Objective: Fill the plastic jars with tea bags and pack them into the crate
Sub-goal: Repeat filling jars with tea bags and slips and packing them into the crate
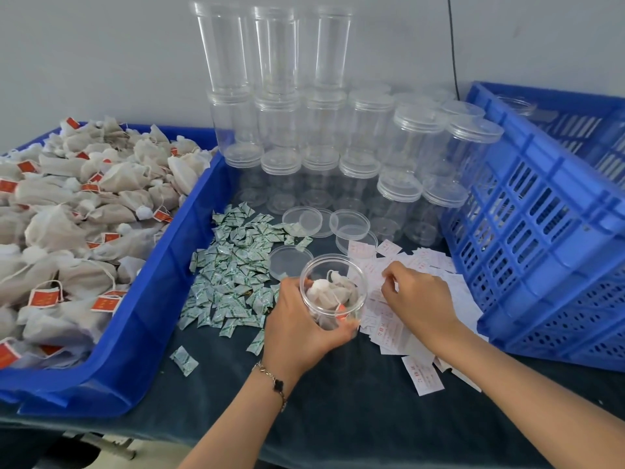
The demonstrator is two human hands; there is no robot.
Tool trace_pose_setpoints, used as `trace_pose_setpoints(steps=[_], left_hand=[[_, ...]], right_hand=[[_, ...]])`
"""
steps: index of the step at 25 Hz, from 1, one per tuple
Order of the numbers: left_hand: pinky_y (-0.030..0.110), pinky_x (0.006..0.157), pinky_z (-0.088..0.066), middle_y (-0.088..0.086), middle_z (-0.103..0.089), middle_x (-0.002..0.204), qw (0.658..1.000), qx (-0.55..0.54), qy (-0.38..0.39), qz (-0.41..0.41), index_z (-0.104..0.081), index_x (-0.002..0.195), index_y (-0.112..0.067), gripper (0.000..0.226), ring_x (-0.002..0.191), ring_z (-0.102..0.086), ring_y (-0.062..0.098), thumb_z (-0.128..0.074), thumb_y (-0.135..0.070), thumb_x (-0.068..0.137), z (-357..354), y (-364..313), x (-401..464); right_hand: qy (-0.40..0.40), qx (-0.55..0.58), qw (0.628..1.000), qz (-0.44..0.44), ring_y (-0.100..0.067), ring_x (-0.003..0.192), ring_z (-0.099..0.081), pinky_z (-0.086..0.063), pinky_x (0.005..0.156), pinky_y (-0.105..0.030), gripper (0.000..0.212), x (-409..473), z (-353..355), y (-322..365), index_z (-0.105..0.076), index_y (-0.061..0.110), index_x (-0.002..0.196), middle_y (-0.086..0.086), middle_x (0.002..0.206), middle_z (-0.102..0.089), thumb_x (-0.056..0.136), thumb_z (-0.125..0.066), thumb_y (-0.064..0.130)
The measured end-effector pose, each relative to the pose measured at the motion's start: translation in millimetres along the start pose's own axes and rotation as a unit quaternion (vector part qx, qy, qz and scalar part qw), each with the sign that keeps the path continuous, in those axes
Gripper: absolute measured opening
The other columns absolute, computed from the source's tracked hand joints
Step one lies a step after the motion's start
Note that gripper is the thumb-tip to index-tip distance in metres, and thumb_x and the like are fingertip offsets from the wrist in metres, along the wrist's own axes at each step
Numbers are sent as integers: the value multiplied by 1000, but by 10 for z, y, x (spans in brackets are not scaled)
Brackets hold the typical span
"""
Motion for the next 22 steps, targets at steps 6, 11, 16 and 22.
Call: trace_pose_setpoints(steps=[6,11,16,22], left_hand=[[23,67,-42,-15,-47,97,1000,12,-2,6,-31,101,-33,79,80,-52,4,-58,-76,40,-6,6,8],[26,65,-44,-11,-49,95,1000,22,2,12,-34,99,-29,79,81,-55,8,-57,-76,40,-27,3,25],[24,65,-47,-15,-50,96,1000,-2,7,16,-32,97,-36,75,81,-56,0,-66,-72,40,-27,59,1],[8,64,-44,-17,-55,94,998,-47,3,-51,-39,99,-35,78,85,-56,-9,-82,-63,40,9,-434,45]], right_hand=[[-215,173,946,170,-15,82,-66,-53,70,-26,12,-111,874,627,-74,9,89,0,93,-73,79,-69,9],[53,28,965,256,-21,113,-54,-37,94,-23,31,-20,392,970,-70,15,113,2,121,-62,90,-49,14],[5,122,983,134,-21,108,-58,-47,90,-34,31,-37,585,681,-69,15,112,-1,119,-63,88,-52,2],[121,215,967,-62,-12,80,-67,-53,82,-35,25,-107,705,262,-65,19,111,7,98,-68,89,-58,28]])
Point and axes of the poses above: each hand's wrist, its own x-axis towards the middle knuckle, its own z-axis out of the back of the hand, y = z × x, the point moved 10 cm from there along x, towards the middle knuckle
